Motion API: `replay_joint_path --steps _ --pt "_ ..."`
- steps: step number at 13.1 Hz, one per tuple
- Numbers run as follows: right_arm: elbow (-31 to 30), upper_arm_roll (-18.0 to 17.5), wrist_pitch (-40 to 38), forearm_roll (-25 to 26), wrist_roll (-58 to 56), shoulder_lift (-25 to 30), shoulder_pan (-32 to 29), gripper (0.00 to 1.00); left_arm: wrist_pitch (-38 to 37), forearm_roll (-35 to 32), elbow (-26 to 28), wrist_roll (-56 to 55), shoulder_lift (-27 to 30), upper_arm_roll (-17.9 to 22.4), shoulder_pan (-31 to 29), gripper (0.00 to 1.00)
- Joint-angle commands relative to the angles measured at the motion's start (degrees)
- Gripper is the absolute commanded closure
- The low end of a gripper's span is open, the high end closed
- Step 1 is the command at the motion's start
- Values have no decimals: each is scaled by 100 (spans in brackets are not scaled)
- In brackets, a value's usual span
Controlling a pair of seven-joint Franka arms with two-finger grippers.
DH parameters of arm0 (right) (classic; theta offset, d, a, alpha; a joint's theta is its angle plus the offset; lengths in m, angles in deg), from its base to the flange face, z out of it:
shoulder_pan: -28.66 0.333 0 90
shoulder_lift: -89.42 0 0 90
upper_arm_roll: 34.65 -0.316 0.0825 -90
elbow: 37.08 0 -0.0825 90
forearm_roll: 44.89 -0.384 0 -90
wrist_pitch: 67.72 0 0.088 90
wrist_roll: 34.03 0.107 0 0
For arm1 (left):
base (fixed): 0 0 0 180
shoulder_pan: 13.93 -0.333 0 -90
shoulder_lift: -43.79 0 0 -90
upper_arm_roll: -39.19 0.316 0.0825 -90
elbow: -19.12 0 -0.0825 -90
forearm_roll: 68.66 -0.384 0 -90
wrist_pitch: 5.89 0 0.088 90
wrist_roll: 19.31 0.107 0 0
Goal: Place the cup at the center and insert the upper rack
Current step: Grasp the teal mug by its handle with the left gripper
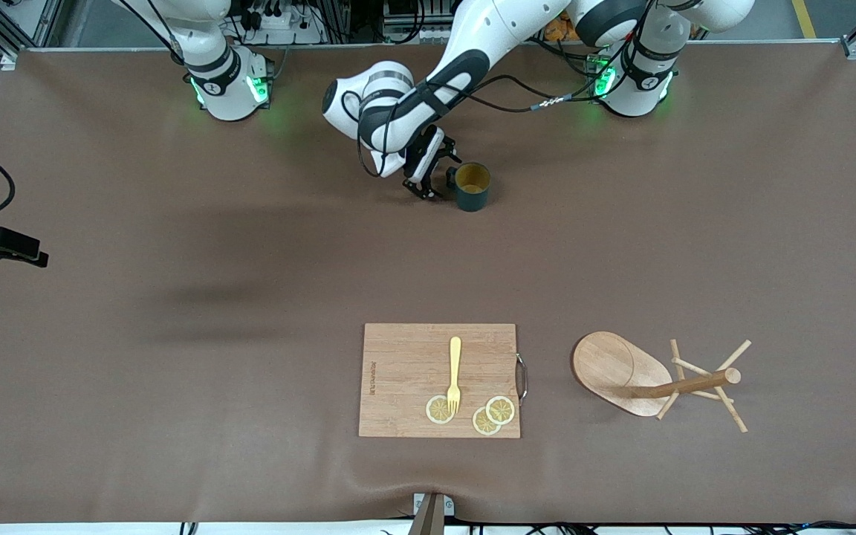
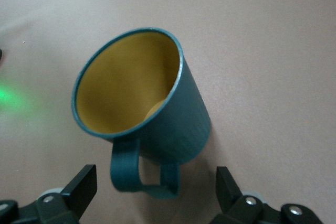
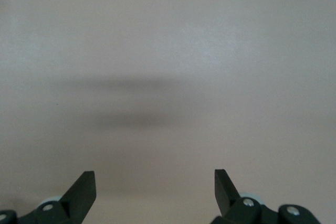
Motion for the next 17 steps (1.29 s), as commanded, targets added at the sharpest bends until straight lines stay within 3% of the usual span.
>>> replay_joint_path --steps 1,4,5,13,17 --pt "70 -61 1 -91 -80 -29 -90 0 -176 -115 -188 -26 -40 67 95 41" --pt "70 -61 1 -82 -80 -29 -90 0 -254 -106 -197 228 -31 76 86 94" --pt "70 -61 10 -82 -80 -29 -81 0 -281 -88 -205 238 -31 76 77 100" --pt "70 -61 36 -74 -71 -38 -63 0 -343 0 -442 562 92 -12 -54 100" --pt "70 -61 36 -74 -80 -38 -55 0 296 525 -469 844 881 -82 -659 100"
